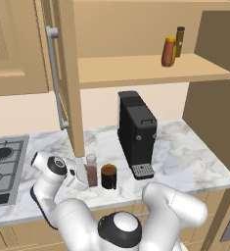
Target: Pick the cinnamon and honey bottle from the cabinet and place them next to the mug.
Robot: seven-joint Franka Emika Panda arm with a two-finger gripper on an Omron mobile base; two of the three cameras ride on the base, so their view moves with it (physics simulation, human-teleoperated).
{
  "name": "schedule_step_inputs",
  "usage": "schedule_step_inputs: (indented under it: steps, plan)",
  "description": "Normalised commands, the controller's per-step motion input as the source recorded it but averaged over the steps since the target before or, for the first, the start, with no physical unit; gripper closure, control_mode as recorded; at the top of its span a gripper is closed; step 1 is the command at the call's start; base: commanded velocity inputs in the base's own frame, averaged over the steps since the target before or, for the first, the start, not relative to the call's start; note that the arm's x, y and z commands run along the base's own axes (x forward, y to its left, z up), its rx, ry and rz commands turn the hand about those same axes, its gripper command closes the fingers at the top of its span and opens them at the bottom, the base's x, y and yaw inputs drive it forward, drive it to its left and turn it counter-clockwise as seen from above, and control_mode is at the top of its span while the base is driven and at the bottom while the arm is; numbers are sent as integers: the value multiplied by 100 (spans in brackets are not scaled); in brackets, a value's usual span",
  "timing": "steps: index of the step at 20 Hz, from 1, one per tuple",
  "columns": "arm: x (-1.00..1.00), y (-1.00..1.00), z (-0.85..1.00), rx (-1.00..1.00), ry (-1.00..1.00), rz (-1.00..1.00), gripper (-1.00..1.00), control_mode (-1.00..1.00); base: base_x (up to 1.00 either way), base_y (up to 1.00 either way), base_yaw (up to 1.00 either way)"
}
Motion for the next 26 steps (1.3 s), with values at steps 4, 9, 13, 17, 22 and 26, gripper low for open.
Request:
schedule_step_inputs:
  steps: [4,9,13,17,22,26]
  plan:
    - [0,1,0,0,0,0,-100,-100,0,0,0]
    - [0,10,11,0,0,0,-100,-100,0,0,0]
    - [0,8,15,0,0,0,-100,-100,0,0,0]
    - [0,21,7,0,0,0,-100,-100,0,0,0]
    - [0,33,4,0,0,1,-100,-100,0,0,0]
    - [0,20,6,0,0,8,-100,-100,0,0,0]
